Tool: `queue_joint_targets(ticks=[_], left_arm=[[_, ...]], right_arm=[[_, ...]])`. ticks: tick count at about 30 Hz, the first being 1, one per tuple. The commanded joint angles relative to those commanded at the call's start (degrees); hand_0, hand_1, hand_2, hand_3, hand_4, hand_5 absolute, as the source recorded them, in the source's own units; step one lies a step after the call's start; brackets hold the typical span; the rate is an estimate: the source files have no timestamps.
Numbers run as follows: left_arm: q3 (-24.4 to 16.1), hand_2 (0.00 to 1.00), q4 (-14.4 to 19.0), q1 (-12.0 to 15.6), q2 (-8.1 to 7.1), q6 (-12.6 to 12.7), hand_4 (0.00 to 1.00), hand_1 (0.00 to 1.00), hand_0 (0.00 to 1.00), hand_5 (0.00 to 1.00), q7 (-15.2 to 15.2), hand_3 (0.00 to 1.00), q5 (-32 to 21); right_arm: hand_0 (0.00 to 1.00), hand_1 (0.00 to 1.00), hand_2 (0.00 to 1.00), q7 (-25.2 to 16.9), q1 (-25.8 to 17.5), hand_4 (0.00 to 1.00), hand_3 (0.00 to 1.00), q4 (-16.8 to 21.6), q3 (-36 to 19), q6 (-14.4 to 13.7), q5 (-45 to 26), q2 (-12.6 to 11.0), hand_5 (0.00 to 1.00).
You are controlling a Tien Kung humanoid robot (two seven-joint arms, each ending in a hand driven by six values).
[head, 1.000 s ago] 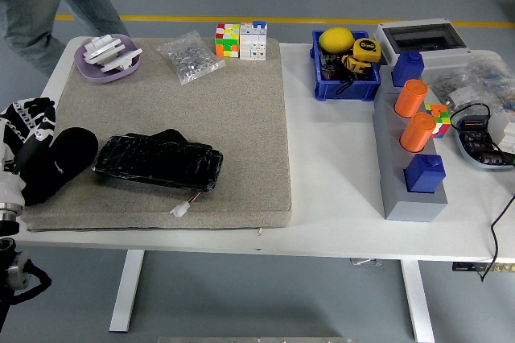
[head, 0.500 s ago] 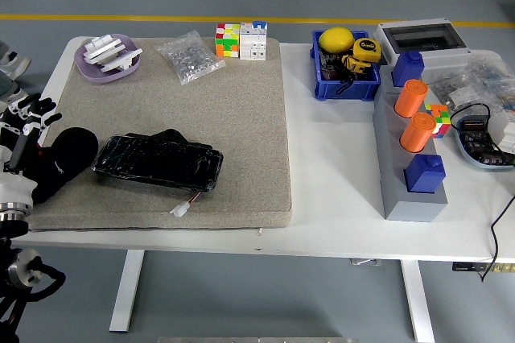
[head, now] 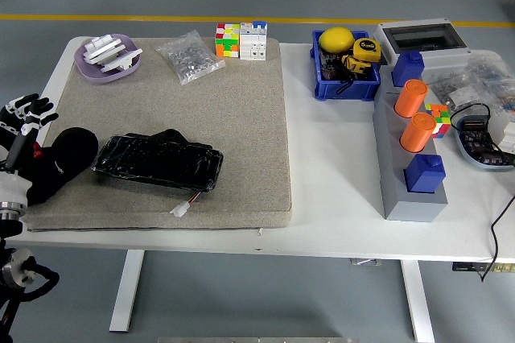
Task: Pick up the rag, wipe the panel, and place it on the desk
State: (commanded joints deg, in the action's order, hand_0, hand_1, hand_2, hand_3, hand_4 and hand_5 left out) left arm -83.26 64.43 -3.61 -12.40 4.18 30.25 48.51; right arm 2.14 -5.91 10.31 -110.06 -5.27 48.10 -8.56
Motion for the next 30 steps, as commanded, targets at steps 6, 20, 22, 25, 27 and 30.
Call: queue_joint_targets(ticks=[6, 20, 22, 25, 27, 30], left_arm=[[-0.4, 0.597, -0.1, 0.4, -0.41, 0.2, 0.704, 0.640, 0.567, 0.284, 0.0, 0.568, 0.5], [-0.1, 0.593, -0.4, 0.7, -1.62, 0.7, 0.713, 0.635, 0.572, 0.258, 0.1, 0.566, 2.0], [-0.2, 0.593, -0.3, 1.0, -1.69, 0.7, 0.713, 0.635, 0.572, 0.258, 0.1, 0.566, 2.3], [-0.4, 0.593, -0.3, 1.5, -1.89, 0.7, 0.716, 0.635, 0.576, 0.254, 0.1, 0.568, 2.5], [-0.6, 0.593, -0.2, 1.7, -2.07, 0.7, 0.716, 0.635, 0.576, 0.254, 0.1, 0.568, 2.6], [-0.9, 0.594, -0.3, 2.2, -2.26, 0.8, 0.719, 0.637, 0.576, 0.249, 0.1, 0.568, 2.6]], right_arm=[[0.517, 0.568, 0.657, 0.1, 0.1, 0.966, 0.562, 0.0, 1.2, -0.2, -1.0, 0.3, 0.421], [0.516, 0.570, 0.655, 0.9, 0.0, 0.962, 0.561, 0.0, 6.2, -1.0, -4.5, 0.5, 0.417], [0.516, 0.570, 0.655, 0.9, 0.0, 0.962, 0.561, 0.0, 6.4, -1.1, -4.4, 0.4, 0.417], [0.516, 0.569, 0.656, 1.0, 0.0, 0.961, 0.561, 0.0, 6.4, -1.1, -3.9, 0.4, 0.415], [0.516, 0.569, 0.656, 1.0, -0.1, 0.961, 0.561, 0.0, 6.5, -1.1, -3.8, 0.5, 0.415], [0.515, 0.570, 0.656, 1.1, -0.2, 0.960, 0.560, 0.0, 6.7, -1.2, -3.5, 0.8, 0.415]])
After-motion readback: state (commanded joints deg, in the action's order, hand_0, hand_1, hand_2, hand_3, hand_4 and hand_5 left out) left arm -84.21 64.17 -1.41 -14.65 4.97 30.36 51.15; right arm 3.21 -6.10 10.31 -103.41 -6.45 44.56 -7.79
